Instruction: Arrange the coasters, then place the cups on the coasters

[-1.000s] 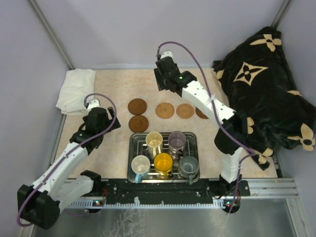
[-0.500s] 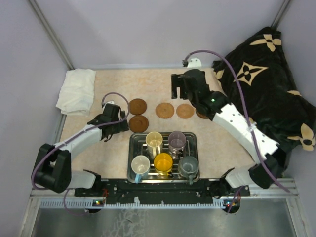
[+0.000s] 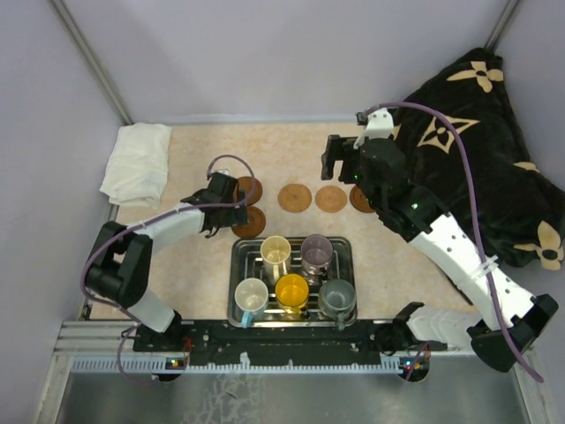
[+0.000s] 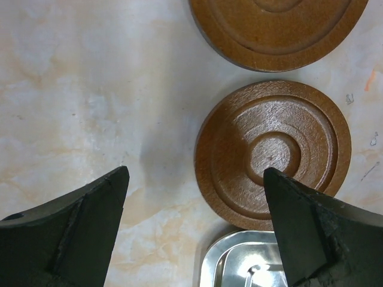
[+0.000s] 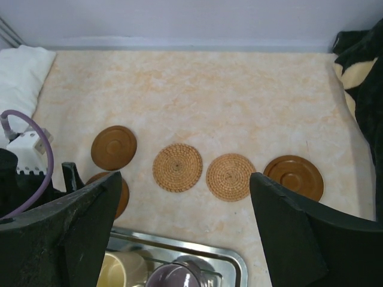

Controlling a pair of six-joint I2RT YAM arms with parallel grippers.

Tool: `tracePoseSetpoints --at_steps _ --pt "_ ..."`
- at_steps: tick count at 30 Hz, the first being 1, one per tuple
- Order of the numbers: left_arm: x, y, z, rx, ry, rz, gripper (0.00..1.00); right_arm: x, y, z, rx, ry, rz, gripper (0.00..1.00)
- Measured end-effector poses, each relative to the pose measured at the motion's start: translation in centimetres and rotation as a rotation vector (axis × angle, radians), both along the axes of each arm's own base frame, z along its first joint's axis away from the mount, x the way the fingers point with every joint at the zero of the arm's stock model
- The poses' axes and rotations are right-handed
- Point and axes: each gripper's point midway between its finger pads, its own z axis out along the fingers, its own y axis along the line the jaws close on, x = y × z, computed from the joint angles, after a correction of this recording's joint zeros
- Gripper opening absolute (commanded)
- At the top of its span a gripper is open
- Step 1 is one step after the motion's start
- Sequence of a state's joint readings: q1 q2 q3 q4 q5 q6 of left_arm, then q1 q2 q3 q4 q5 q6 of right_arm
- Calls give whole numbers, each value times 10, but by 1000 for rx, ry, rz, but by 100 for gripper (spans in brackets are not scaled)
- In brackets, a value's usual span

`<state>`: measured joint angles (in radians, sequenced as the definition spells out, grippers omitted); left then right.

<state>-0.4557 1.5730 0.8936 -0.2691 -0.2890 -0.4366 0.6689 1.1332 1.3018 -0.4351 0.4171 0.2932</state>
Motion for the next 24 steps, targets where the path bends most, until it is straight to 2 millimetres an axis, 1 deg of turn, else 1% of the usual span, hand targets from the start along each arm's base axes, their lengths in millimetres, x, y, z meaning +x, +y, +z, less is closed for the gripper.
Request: tracePoseSetpoints --at_steps 5,9,12,18,24 --pt "5 -5 -13 35 37 -6 100 -1 0 -10 -10 21 -2 88" --pt "13 -5 -17 67 49 6 100 -1 -1 -9 -8 19 -2 88" --pt "15 -2 -18 98 58 24 100 -2 -2 -7 -4 15 -2 88" --pt "12 6 -17 149 65 92 100 -3 -2 -5 0 10 -3 89" --pt "4 16 -17 169 66 162 100 -3 -2 -4 9 8 -4 89"
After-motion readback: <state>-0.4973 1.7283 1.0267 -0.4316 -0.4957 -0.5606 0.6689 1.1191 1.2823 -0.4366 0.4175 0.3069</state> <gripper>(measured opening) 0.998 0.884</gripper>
